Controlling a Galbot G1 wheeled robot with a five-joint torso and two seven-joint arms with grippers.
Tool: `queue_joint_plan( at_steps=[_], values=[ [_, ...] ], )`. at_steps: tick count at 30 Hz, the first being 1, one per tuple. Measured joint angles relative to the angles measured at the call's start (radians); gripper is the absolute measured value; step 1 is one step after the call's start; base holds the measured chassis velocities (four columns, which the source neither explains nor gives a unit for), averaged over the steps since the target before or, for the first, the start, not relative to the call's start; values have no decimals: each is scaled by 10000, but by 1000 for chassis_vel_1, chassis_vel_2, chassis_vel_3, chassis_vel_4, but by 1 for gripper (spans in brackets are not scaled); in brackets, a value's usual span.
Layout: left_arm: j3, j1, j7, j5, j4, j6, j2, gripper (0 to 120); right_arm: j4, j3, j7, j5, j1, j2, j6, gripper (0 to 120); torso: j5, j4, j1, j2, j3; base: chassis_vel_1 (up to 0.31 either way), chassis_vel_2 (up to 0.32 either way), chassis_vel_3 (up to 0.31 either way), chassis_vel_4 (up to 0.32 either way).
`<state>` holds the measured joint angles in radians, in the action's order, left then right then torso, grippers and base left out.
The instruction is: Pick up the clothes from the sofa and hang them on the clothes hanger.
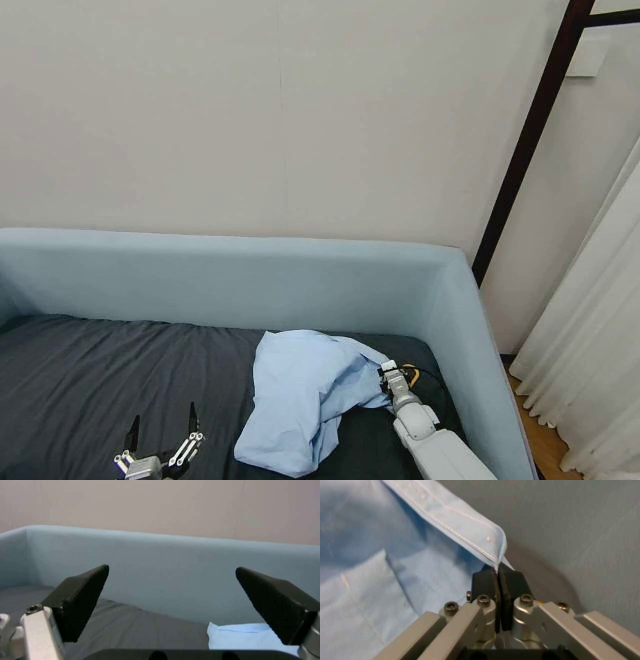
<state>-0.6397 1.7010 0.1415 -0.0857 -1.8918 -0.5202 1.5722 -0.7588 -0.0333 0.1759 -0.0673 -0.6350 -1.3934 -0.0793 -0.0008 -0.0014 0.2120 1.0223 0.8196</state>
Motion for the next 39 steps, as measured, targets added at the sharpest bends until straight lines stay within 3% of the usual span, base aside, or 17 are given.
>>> queue_joint_plan(
  at_steps=[1,2,16,21,24,30,35,39],
  values=[
    [0,0,0,0,0,0,0,100,0,0,0,0,0,0,0,9,0,0,0,0,0,0,0,0,0],
    [12,8,0,8,-4,-1,14,100,-66,-31,18,-9,-24,43,115,0,-1,0,0,0,0,0,0,0,0],
    [168,35,47,147,-54,-40,76,100,-2282,135,59,-2003,-80,704,1758,0,1,-1,-2,1,0,0,0,0,0],
    [126,69,82,113,-54,-140,31,100,-3875,393,69,-3652,414,1169,2318,0,0,2,-1,1,0,0,0,0,0],
    [120,86,96,63,-91,-198,26,100,-5530,670,57,-4811,885,1632,2337,0,0,1,-1,1,0,0,0,0,0],
    [17,139,105,-56,-185,-279,-39,100,-7518,1158,-352,-5682,1583,2345,2290,0,-1,0,-1,1,0,0,0,0,0],
    [5,185,108,-71,-277,-301,-69,100,-7997,1436,-876,-6273,2090,2629,2551,0,-1,1,-1,1,0,0,0,0,0],
    [0,223,113,-74,-375,-302,-91,100,-7598,1694,-1140,-6596,2671,2699,2797,0,0,0,-1,0,0,0,0,0,0]
  ],
)
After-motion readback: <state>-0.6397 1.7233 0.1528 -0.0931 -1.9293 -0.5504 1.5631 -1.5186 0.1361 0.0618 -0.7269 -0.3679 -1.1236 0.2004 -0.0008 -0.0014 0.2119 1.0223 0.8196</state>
